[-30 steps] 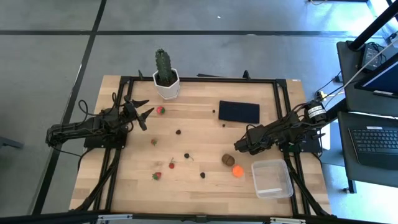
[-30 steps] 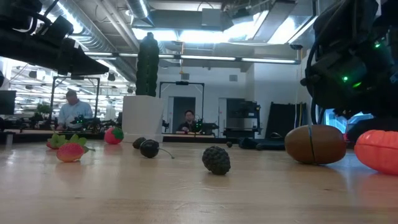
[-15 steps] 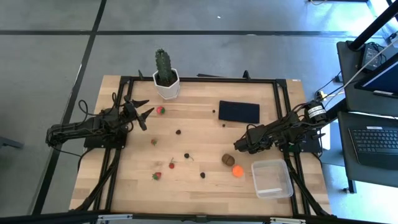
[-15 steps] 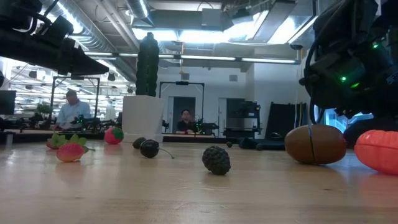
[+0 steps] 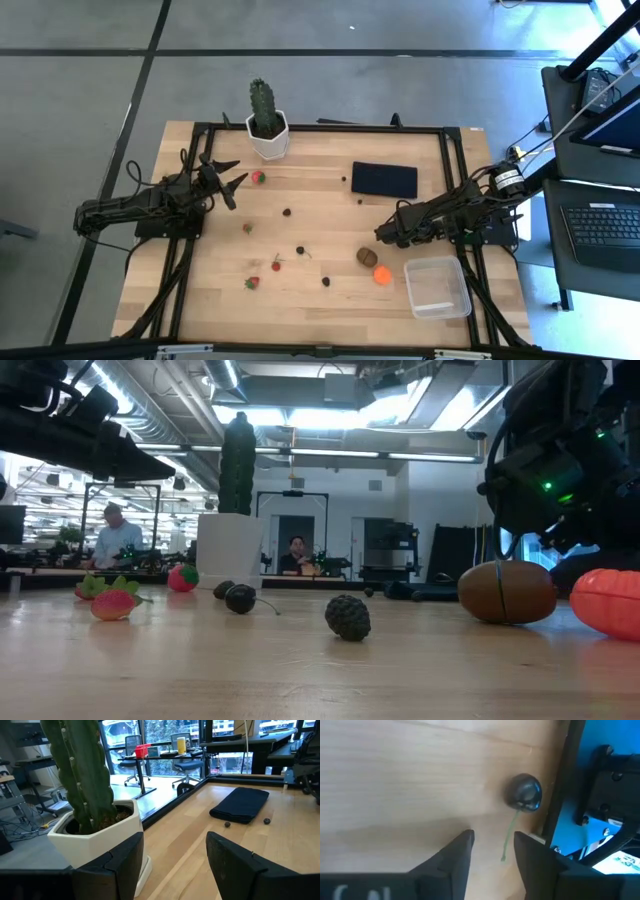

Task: Pick and placing Produce into tupperware
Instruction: Put the right black cherry into the transparent bin

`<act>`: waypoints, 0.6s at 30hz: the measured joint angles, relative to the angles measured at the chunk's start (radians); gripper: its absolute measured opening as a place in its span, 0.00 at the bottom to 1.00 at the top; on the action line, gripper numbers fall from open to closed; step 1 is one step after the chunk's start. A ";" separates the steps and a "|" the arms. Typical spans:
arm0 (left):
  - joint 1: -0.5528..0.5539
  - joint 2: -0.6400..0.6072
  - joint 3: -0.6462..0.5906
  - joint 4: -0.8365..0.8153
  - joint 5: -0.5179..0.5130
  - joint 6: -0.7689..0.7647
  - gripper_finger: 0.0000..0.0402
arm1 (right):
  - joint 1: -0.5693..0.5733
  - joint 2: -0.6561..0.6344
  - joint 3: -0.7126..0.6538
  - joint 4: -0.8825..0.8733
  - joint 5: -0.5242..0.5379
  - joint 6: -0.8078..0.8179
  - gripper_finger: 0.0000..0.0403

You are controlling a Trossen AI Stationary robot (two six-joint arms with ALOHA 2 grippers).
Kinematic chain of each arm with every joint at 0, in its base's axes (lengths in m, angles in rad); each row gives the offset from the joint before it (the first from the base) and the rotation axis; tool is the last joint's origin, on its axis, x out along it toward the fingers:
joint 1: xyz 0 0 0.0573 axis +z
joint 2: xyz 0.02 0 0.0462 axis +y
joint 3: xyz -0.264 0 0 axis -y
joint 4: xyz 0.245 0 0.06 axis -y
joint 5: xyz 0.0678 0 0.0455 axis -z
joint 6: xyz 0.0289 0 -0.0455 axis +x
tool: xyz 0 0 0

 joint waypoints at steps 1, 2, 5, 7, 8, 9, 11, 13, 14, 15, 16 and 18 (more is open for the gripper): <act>0.000 0.000 0.000 0.000 0.000 0.000 0.52 | 0.000 0.000 0.000 0.001 -0.002 0.000 0.37; 0.000 0.000 0.000 0.000 0.000 0.000 0.52 | 0.000 0.000 0.000 0.003 -0.004 0.000 0.36; 0.000 0.000 0.000 0.000 0.000 0.000 0.52 | 0.000 0.000 0.000 0.007 -0.009 0.001 0.33; 0.000 0.000 0.000 0.000 0.000 0.000 0.52 | 0.000 0.000 0.000 0.009 -0.011 0.000 0.30; 0.000 0.000 0.000 0.000 0.000 0.000 0.52 | 0.000 0.000 0.000 0.009 -0.012 0.000 0.29; 0.000 0.000 0.000 0.000 0.000 0.000 0.52 | 0.001 0.000 0.000 0.010 -0.013 0.000 0.28; 0.000 0.000 0.000 0.000 0.000 0.000 0.52 | 0.001 0.001 0.000 0.011 -0.015 0.000 0.26; 0.000 0.000 0.000 0.000 0.000 0.000 0.52 | 0.001 0.001 0.000 0.011 -0.015 -0.001 0.24; 0.000 0.000 0.000 0.000 0.000 0.000 0.52 | 0.001 0.001 0.000 0.011 -0.015 -0.001 0.23; 0.000 0.000 0.000 0.000 0.000 0.000 0.52 | 0.001 0.001 0.000 0.011 -0.015 -0.001 0.22; 0.000 0.000 0.000 0.000 0.000 0.000 0.52 | 0.001 0.001 0.000 0.009 -0.015 -0.001 0.21; 0.000 0.000 0.000 0.000 0.000 0.000 0.52 | 0.001 0.001 -0.002 0.011 -0.014 -0.001 0.19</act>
